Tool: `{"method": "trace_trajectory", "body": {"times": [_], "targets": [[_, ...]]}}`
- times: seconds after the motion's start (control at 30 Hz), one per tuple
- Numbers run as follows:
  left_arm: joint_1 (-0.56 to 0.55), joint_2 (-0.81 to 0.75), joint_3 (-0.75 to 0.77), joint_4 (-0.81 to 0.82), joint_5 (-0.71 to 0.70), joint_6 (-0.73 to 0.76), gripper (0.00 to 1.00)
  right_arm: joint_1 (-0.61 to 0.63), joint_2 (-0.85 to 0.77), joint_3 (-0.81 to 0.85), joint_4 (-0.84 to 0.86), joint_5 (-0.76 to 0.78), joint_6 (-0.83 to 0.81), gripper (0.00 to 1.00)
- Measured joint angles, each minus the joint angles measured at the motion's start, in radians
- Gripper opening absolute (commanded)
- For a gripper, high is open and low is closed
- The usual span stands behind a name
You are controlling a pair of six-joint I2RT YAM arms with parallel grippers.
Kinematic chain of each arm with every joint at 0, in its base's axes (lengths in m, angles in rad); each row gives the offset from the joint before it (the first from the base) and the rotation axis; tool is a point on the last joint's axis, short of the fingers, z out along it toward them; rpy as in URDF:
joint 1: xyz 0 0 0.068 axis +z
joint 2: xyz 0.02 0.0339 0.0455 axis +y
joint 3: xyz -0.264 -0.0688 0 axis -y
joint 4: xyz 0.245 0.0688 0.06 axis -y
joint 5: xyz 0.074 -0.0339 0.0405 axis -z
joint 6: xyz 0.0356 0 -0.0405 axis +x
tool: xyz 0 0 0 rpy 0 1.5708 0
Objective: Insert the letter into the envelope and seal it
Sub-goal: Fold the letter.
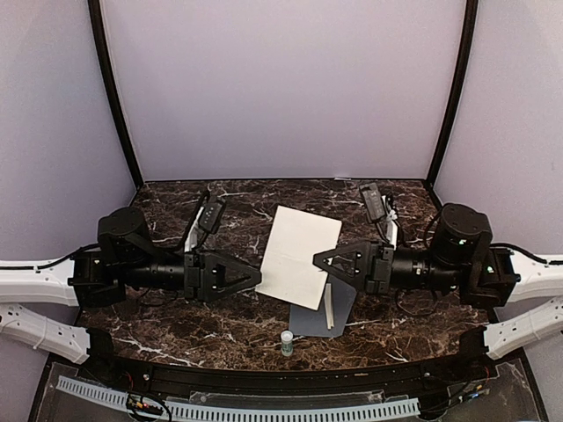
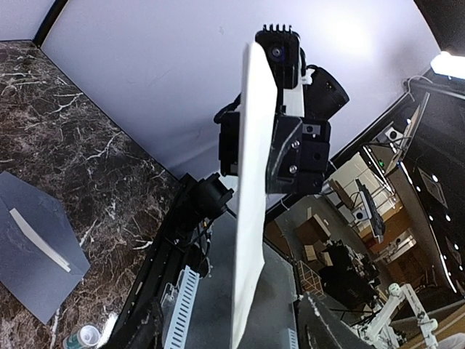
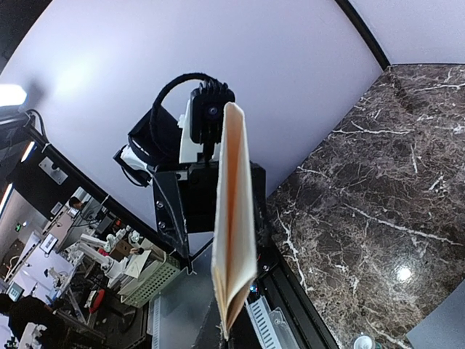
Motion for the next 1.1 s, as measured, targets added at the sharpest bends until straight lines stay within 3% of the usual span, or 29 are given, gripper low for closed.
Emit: {"method": "trace_trajectory", "body": {"times": [0.17, 0.27, 0.4, 0.67, 0.87, 0.97, 1.03, 1.1], "targets": [[0.000, 0.000, 0.066, -0.069, -0.031, 0.046, 0.64, 0.000, 0.013, 0.018, -0.020, -0.091, -0.008, 0.00], [0.000, 0.006, 0.096, -0.087, -0.042, 0.062, 0.43, 0.000, 0.039, 0.024, -0.020, -0.151, -0.010, 0.00], [0.001, 0.022, 0.108, -0.092, -0.049, 0.074, 0.22, 0.000, 0.087, 0.025, -0.019, -0.211, -0.009, 0.00], [0.001, 0.027, 0.108, -0.091, -0.048, 0.075, 0.01, 0.000, 0.116, 0.027, -0.013, -0.251, -0.009, 0.00], [0.001, 0.014, 0.103, -0.081, -0.048, 0.068, 0.00, 0.000, 0.116, 0.031, -0.013, -0.257, -0.009, 0.00], [0.001, 0.010, 0.100, -0.072, -0.046, 0.067, 0.21, 0.000, 0.116, 0.031, -0.013, -0.257, -0.009, 0.00], [0.001, 0.006, 0.098, -0.071, -0.047, 0.064, 0.31, 0.000, 0.116, 0.031, -0.013, -0.257, -0.009, 0.00], [0.002, 0.002, 0.097, -0.071, -0.048, 0.065, 0.34, 0.000, 0.116, 0.031, -0.013, -0.258, -0.009, 0.00]]}}
